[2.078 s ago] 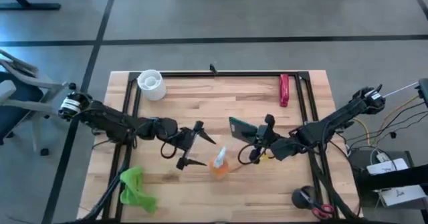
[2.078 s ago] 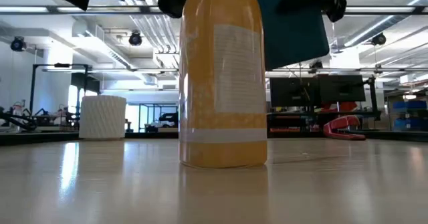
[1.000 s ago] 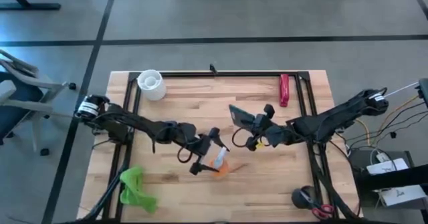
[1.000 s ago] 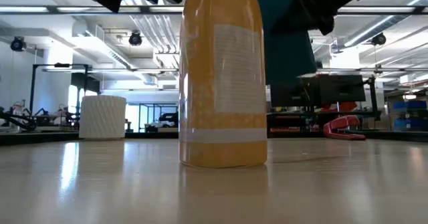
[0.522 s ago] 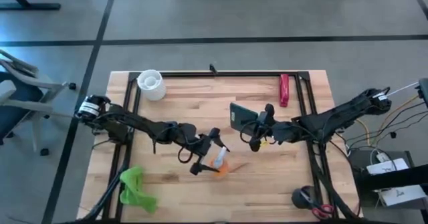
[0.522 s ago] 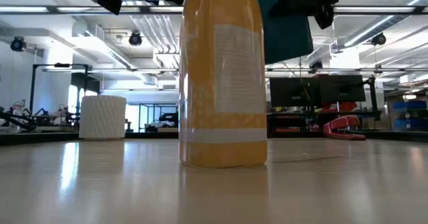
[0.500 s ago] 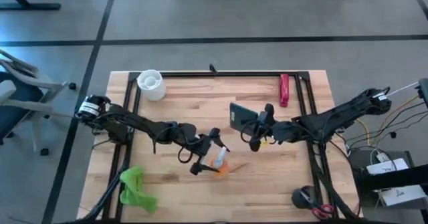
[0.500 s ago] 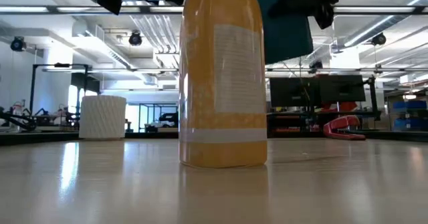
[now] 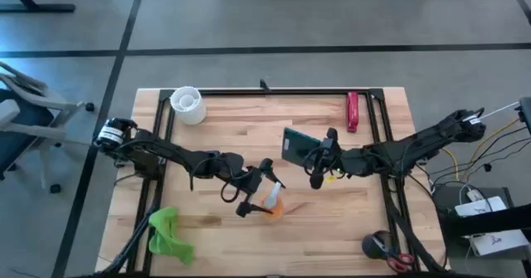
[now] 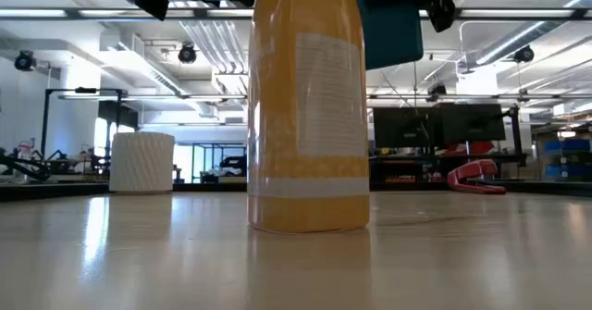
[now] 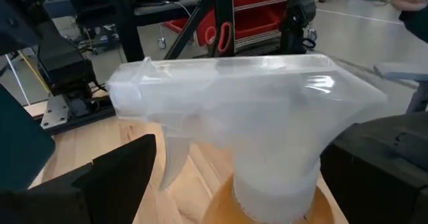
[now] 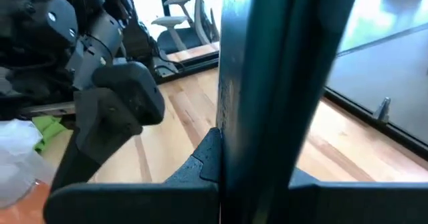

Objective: Apply microfiber cloth
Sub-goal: Spray the blue tablet with the orange spray bottle

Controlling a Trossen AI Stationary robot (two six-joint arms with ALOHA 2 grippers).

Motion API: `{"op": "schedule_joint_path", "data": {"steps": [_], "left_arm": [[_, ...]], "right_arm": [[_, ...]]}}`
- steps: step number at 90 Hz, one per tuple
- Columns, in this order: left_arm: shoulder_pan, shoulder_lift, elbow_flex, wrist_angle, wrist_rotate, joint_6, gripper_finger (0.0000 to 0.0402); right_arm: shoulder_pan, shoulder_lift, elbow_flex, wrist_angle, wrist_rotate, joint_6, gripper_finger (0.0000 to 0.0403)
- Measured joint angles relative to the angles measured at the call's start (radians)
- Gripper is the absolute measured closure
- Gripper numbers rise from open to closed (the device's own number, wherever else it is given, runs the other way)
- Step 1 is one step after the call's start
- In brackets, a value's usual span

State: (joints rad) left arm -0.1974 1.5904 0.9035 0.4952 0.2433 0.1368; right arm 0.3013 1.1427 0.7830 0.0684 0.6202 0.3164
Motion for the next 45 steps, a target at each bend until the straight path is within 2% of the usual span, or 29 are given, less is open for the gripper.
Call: {"op": "schedule_joint_path", "data": {"steps": [10, 30, 45], "left_arm": [[0.000, 0.000, 0.000, 0.000, 0.000, 0.000, 0.0067], [0.000, -0.001, 0.000, -0.001, 0.005, -0.003, 0.0258], [0.001, -0.001, 0.000, -0.002, -0.007, 0.003, 0.0260]], "right_arm": [[0.006, 0.000, 0.000, 0.026, -0.001, -0.022, 0.0400], [0.009, 0.000, 0.000, 0.020, -0.002, -0.022, 0.0400], [0.011, 0.000, 0.000, 0.039, 0.008, -0.042, 0.0400]]}}
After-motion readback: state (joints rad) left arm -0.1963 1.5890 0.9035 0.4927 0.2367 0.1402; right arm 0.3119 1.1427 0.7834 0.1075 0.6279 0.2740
